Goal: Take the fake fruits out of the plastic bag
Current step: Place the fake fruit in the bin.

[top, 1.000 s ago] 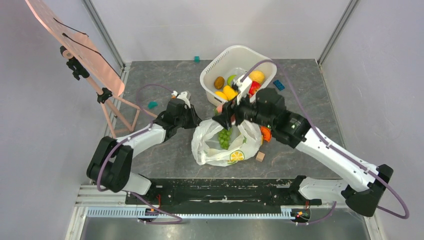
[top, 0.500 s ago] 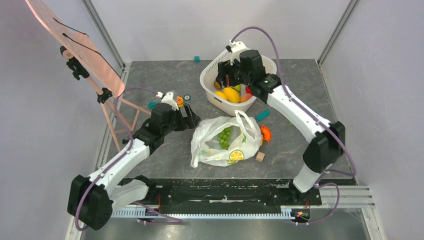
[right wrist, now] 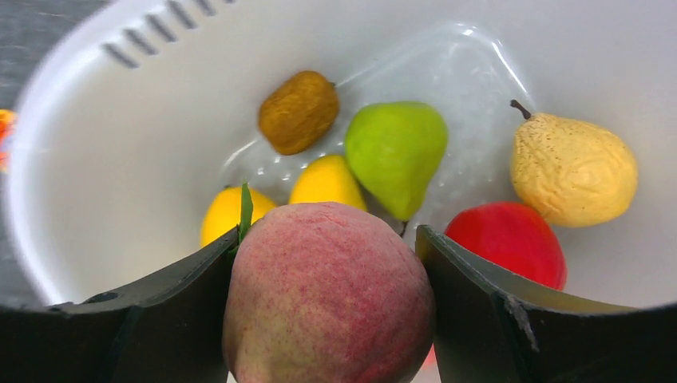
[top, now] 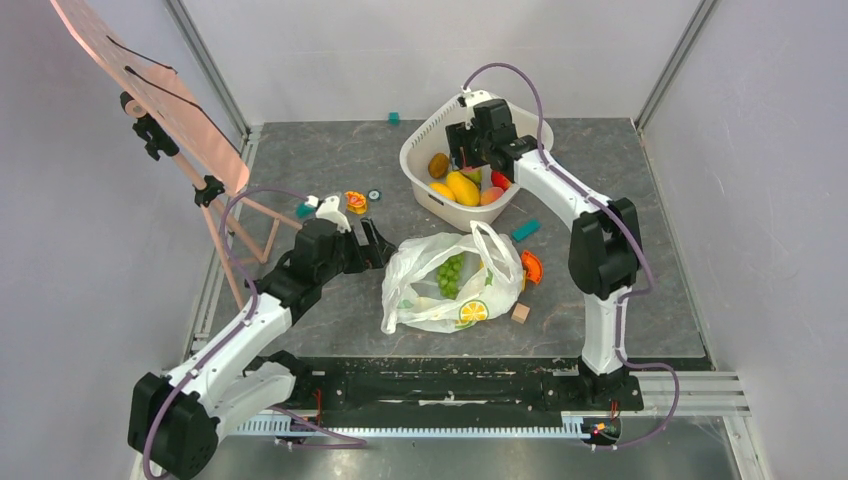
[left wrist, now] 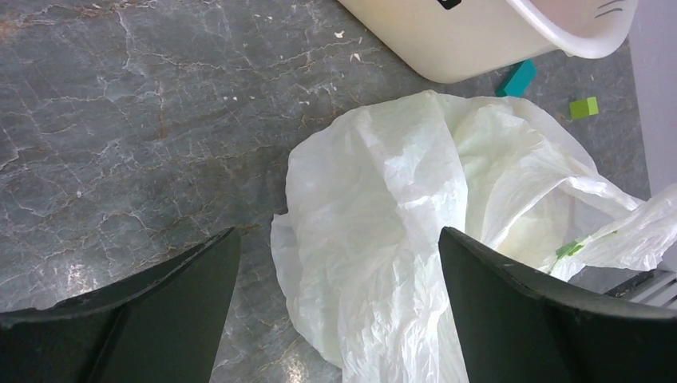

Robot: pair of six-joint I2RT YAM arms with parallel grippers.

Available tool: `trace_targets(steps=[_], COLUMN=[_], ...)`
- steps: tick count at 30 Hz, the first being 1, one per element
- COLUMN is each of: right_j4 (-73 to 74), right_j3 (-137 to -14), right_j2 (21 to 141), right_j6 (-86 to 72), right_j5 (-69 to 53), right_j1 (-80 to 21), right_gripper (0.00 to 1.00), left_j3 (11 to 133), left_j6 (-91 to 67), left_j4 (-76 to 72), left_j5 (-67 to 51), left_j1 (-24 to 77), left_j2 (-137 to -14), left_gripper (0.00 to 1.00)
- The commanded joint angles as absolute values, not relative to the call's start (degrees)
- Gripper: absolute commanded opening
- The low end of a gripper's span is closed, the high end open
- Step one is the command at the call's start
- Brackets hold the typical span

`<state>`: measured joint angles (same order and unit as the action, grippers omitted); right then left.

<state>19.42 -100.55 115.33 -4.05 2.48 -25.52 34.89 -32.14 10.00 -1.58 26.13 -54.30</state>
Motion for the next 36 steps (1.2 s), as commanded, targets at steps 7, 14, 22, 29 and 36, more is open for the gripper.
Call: trace_targets(steps=[7, 14, 22, 29, 36], right_j4=[20.93, 20.74, 20.71, 20.09, 20.26], right_j3=[-104.07, -102.9, -102.31, -101.79, -101.61], right_j2=[124.28, 126.71, 125.97, 121.13, 115.62], right_j6=[-0.89, -0.81, -0.5, -0.5, -0.48], right_j5=[4.7, 4.57, 3.76, 2.47, 5.61], right_j1=[-23.81, -23.49, -23.2, -23.19, -23.18], right_gripper=[0.6, 0.68, 0.86, 0.97, 0.98], left_j3=[34.4, 33.88, 34.41, 34.84, 35.79], left_j6=[-34.57, -34.44, -34.01, -33.74, -33.27], left_j4=[9.11, 9.61, 10.58, 11.57, 13.29], left_j5=[-1.72, -2.61, -3.41, -3.43, -3.31], left_j1=[26.2, 26.27, 26.26, 26.28, 26.25], left_j2=[-50.52, -50.18, -50.67, -49.8, -48.68], left_gripper=[1.0, 1.0, 1.0, 1.0, 1.0])
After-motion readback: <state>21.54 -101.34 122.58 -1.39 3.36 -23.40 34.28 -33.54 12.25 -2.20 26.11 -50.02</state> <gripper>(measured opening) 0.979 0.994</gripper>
